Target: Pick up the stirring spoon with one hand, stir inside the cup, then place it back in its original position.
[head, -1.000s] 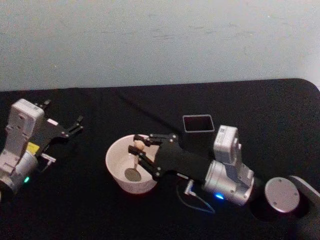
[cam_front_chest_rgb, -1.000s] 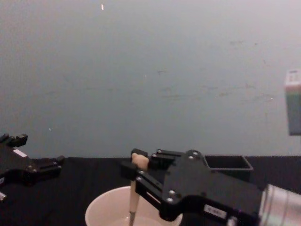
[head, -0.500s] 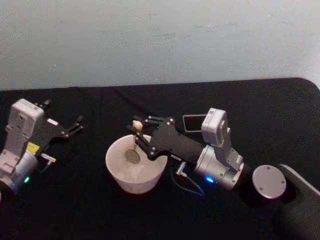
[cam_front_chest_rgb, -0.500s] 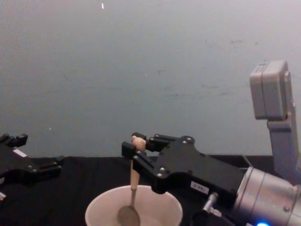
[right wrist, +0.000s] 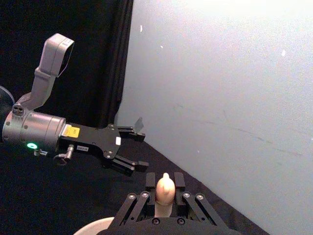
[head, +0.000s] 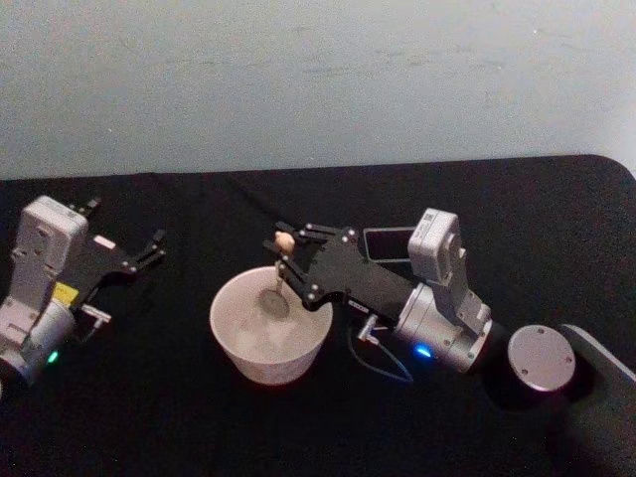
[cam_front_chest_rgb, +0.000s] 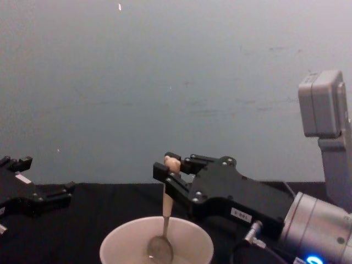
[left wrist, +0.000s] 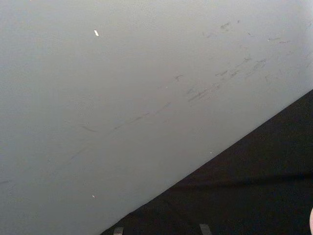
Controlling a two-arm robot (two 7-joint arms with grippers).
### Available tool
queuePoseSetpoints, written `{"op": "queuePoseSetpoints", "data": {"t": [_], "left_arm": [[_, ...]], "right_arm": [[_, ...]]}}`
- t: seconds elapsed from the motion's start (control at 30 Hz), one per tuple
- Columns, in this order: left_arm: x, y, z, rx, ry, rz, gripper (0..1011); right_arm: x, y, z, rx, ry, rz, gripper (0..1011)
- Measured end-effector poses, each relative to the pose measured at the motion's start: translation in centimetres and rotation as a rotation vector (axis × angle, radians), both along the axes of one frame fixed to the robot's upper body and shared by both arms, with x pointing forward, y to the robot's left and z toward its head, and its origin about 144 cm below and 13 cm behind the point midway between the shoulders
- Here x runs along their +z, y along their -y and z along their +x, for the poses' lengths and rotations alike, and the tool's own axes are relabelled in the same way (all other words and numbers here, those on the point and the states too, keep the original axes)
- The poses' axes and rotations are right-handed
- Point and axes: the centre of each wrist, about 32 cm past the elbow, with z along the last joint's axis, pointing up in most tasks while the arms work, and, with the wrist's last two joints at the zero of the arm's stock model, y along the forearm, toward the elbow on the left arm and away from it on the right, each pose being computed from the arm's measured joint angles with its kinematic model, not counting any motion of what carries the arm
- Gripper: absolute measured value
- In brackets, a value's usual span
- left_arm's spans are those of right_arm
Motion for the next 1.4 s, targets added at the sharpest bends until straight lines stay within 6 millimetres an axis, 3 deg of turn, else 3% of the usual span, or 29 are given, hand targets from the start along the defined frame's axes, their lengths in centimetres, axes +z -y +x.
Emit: {"op": "queuePoseSetpoints", "data": {"t": [0.37, 0.73, 1.03, 1.4], "left_arm": [[0.0, 0.0, 0.0, 0.0, 0.0, 0.0, 1002], [0.0, 0.0, 0.0, 0.0, 0.0, 0.0, 1001], [0.0, 0.0, 0.0, 0.0, 0.0, 0.0, 1001], [0.0, 0.0, 0.0, 0.0, 0.0, 0.0, 1001]], "right_arm": [[0.0, 1.2, -0.3, -0.019, -0.002, -0.008, 214], [0.0, 2.5, -2.5, 0.038, -0.023, -0.008, 214], [0.0, 1.2, -3.8, 0.121, -0.034, 0.004, 214], [0.2, -0.6, -2.3, 0.089, -0.016, 0.023, 214]]}}
